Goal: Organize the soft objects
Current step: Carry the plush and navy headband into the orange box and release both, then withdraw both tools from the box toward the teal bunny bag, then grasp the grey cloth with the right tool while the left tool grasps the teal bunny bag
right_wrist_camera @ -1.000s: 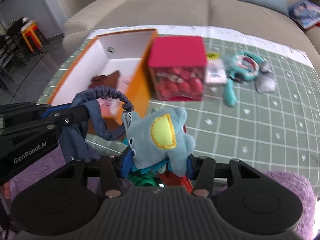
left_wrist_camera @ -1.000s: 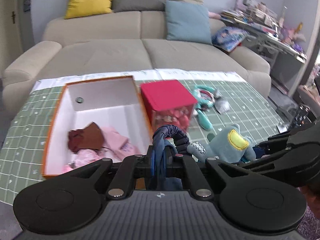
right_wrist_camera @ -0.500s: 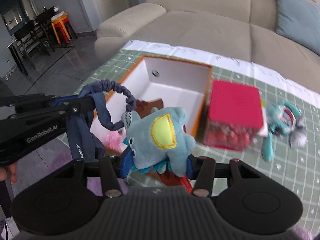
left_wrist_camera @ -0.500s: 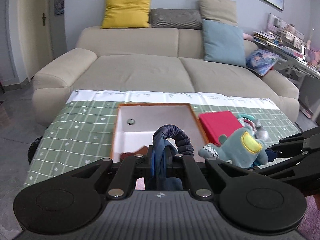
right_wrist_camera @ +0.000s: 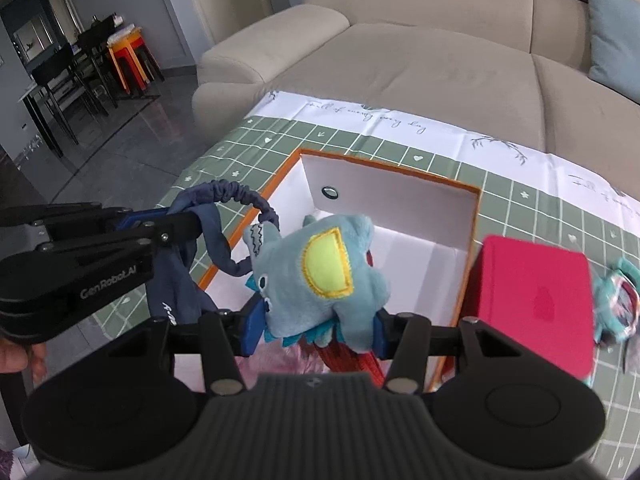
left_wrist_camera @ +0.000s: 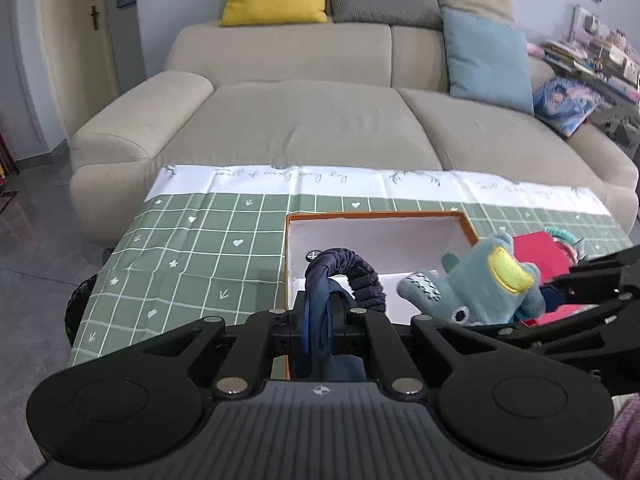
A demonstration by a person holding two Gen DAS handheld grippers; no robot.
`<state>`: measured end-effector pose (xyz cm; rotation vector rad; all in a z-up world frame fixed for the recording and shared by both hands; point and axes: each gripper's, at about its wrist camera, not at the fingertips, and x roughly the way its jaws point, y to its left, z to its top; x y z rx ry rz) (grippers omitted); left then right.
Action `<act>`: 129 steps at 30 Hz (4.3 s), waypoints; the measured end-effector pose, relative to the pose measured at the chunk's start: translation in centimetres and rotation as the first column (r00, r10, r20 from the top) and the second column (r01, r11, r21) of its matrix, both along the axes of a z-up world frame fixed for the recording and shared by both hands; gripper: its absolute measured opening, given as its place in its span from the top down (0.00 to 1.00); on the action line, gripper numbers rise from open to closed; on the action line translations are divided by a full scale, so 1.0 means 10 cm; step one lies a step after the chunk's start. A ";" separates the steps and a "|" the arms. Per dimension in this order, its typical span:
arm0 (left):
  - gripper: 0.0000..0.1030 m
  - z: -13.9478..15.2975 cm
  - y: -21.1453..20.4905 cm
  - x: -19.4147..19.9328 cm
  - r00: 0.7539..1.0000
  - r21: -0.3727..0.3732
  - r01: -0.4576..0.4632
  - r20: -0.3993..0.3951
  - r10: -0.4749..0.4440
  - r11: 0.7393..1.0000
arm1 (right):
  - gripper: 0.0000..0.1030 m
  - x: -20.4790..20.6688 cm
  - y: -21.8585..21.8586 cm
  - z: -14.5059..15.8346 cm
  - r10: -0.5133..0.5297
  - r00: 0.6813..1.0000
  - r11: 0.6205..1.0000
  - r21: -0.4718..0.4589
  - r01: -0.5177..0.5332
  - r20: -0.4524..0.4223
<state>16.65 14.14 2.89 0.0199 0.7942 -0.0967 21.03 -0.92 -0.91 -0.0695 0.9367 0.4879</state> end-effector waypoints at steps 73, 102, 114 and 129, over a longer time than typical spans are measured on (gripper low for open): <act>0.57 -0.21 -1.38 -1.16 0.983 -0.051 0.183 -0.005 -0.183 0.982 | 0.30 -1.44 -1.66 -0.40 -0.192 0.980 0.979 -0.057 0.195 0.055; 0.49 -0.47 -3.58 0.50 0.698 0.193 0.715 -0.145 -0.702 0.672 | 0.33 -0.36 -3.50 -0.83 -0.512 0.854 0.858 0.000 0.514 0.090; 0.49 -1.26 -4.26 1.06 0.498 0.325 0.860 -0.360 -0.789 0.394 | 0.33 0.46 -3.95 -1.31 -0.535 0.844 0.845 0.019 0.535 0.046; 0.66 -1.57 -4.55 1.17 0.542 0.447 0.821 -0.410 -0.734 0.357 | 0.92 0.70 -3.88 -1.53 -0.469 0.877 0.873 -0.096 0.478 0.106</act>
